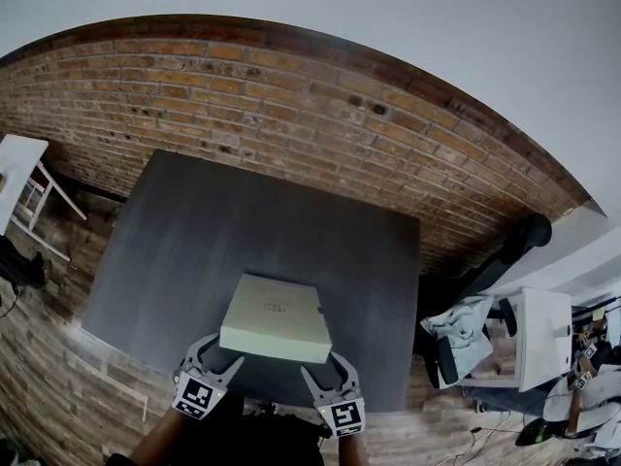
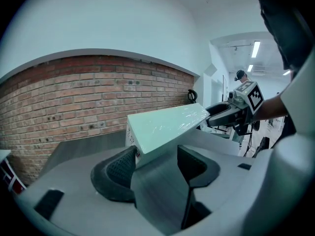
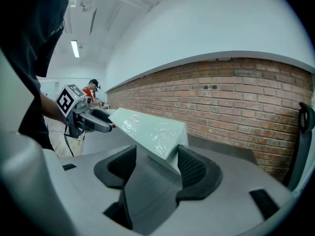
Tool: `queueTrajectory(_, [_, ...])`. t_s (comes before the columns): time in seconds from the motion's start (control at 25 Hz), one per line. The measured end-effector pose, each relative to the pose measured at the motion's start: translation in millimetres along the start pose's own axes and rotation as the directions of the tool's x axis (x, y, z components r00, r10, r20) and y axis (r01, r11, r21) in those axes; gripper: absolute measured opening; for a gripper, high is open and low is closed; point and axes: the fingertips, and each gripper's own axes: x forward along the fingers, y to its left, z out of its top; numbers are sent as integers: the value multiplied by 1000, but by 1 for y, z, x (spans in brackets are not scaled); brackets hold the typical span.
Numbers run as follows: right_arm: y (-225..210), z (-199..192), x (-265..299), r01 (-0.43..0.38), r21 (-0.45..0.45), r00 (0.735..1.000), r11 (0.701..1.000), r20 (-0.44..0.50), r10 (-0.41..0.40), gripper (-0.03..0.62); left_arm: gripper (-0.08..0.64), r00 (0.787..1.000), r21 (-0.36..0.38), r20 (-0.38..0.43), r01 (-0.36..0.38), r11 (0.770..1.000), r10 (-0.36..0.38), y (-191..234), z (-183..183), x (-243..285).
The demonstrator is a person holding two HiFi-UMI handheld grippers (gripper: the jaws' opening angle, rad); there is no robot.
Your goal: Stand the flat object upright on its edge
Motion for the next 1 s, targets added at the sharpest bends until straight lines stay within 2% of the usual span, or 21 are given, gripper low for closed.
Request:
queueTrajectory(0.64, [-2,21,-6,28,-7,999,1000,40,-28,262,256,999,34,44,-22,999,20,8,20,-8])
queueTrajectory(1.0, [-2,30,-12,51,-16,997,999,65,-50,232,256,996,46,79,-35,998,31,10,30,-16])
